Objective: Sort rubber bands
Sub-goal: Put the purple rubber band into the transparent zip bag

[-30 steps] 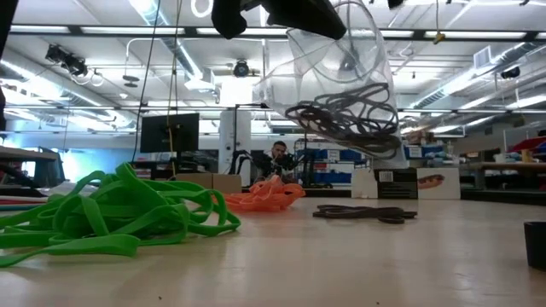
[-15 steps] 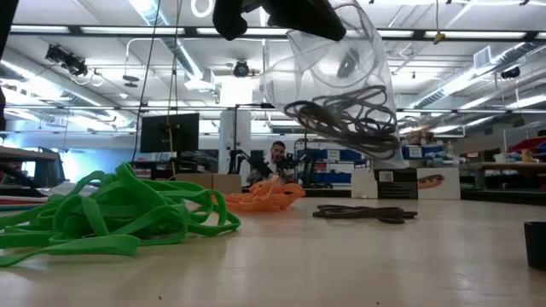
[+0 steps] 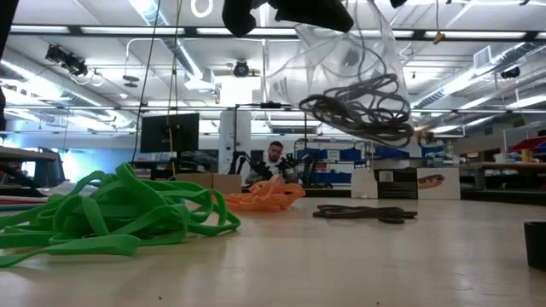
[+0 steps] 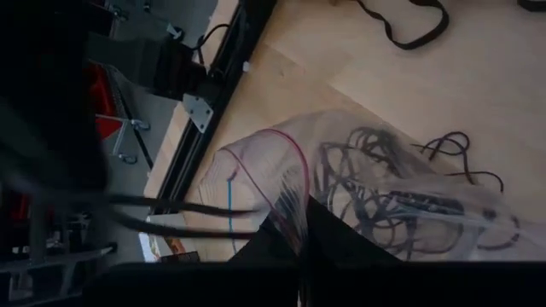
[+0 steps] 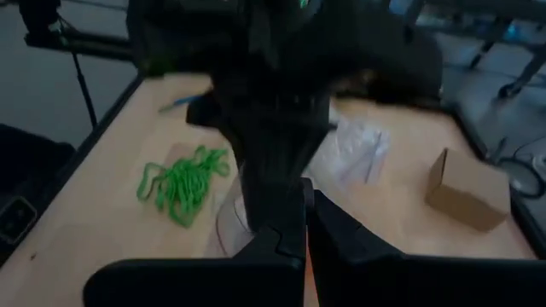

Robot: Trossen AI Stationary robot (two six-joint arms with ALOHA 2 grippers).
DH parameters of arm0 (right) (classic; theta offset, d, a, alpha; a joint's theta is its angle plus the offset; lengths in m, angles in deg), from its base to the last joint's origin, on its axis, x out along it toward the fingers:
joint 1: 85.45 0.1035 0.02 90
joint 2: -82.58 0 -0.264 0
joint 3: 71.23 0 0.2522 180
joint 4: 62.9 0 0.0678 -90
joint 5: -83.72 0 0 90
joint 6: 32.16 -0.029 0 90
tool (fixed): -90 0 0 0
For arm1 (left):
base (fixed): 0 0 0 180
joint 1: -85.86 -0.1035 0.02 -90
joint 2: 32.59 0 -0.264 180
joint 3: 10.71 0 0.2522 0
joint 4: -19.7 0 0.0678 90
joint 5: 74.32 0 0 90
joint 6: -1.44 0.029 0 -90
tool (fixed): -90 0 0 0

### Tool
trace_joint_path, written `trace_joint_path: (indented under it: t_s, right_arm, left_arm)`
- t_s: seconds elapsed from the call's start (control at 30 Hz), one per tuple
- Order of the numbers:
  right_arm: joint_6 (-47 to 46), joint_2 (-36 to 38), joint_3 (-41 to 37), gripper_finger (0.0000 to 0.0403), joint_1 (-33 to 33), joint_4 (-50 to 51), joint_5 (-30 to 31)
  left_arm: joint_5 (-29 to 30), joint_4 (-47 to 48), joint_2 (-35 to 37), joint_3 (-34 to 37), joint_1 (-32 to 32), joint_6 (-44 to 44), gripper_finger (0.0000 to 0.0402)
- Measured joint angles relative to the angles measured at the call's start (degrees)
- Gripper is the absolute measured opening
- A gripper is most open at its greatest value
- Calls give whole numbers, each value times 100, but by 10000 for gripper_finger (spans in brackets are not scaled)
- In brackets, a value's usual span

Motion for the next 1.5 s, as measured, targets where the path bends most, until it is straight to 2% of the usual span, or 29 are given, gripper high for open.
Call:
trace_joint_path:
  t_s: [0.17,0.37,0.5,0.63,0.87,1.0,1.23,1.4,1.5]
  right_arm:
    - [-330,-29,-4,26,-107,518,-316]
    - [-328,-184,-7,139,-109,721,-318]
    - [-265,-175,-7,213,-109,814,-95]
    - [-240,-142,-7,250,-34,577,-279]
    - [-531,-197,-7,238,40,759,-1137]
    - [-605,-259,-7,221,136,820,-1302]
    - [-1338,-264,-8,202,284,1620,-1696]
    - [-1542,-236,-7,194,407,1873,-1671]
    - [-1627,-263,-32,189,470,2327,-1286]
  left_arm:
    - [1,-1,0,0,0,0,0]
    - [3,-5,0,0,-2,13,0]
    - [37,30,0,0,-1,15,0]
    - [100,63,0,0,0,28,0]
    - [104,-3,0,0,0,85,0]
    - [154,-53,0,0,0,153,0]
    - [311,-5,0,0,-2,151,0]
    - [309,-21,0,0,-1,151,1]
    - [309,31,0,0,0,151,1]
